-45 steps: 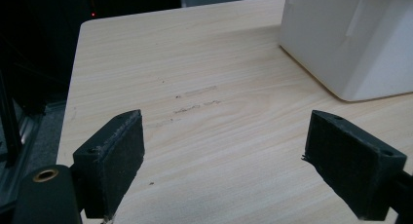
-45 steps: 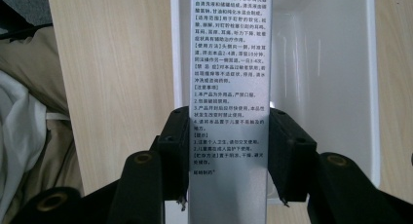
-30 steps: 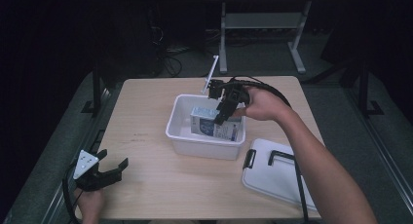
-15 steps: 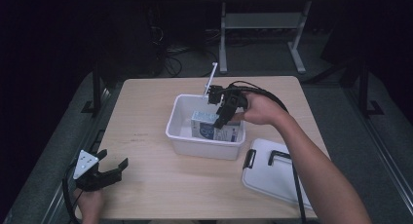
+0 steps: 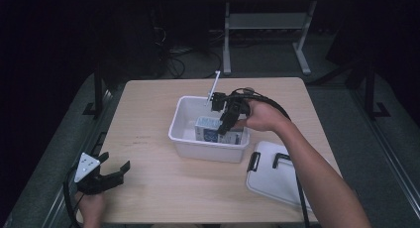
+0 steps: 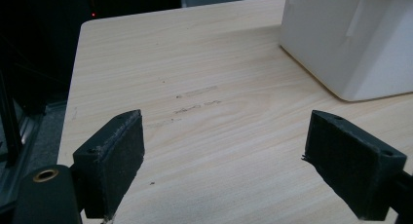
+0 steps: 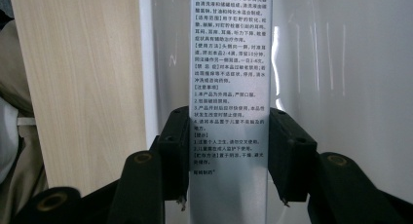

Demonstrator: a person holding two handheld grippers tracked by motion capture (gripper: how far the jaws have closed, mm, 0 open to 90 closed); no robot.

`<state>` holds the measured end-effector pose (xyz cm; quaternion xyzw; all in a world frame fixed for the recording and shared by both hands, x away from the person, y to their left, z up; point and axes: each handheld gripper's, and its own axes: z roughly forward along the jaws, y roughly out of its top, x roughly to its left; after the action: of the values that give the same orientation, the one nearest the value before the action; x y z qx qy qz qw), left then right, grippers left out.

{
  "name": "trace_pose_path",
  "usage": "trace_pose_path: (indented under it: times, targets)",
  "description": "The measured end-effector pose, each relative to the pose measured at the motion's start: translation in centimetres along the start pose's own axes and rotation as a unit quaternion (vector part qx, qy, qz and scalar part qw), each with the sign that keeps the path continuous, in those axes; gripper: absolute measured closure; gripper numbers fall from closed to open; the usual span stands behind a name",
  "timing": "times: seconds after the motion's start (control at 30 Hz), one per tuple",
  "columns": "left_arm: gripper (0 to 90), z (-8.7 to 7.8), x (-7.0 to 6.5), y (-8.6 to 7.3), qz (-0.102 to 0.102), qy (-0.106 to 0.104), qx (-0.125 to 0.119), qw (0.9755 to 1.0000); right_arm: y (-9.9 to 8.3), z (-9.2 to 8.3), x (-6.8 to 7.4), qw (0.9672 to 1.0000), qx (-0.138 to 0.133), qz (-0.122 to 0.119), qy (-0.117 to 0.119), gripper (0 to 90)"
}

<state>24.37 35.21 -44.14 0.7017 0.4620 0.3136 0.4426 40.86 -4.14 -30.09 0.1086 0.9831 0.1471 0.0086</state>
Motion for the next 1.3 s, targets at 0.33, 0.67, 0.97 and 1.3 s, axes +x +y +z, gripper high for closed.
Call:
trace_pose_path:
  times: [0.33, 0.67, 0.97, 1.3]
  targets:
    - [13.7, 0.0, 0.0, 0.0, -0.001, -0.001, 0.000, 1.0000, -0.4, 1.6, -0.2, 1.0000, 0.003, 0.005, 0.002, 55.2]
    - [13.7, 0.0, 0.0, 0.0, 0.000, -0.001, 0.000, 1.0000, -0.9, 3.2, -0.5, 0.9999, 0.008, 0.010, 0.010, 55.2]
    - [13.7, 0.0, 0.0, 0.0, 0.000, 0.000, 0.000, 1.0000, -1.0, 4.2, -0.6, 0.9998, 0.014, 0.010, 0.013, 55.1]
    - [13.7, -0.1, 0.0, 0.0, -0.002, 0.000, -0.002, 1.0000, -0.9, 5.1, -0.6, 0.9996, 0.027, -0.001, 0.008, 54.8]
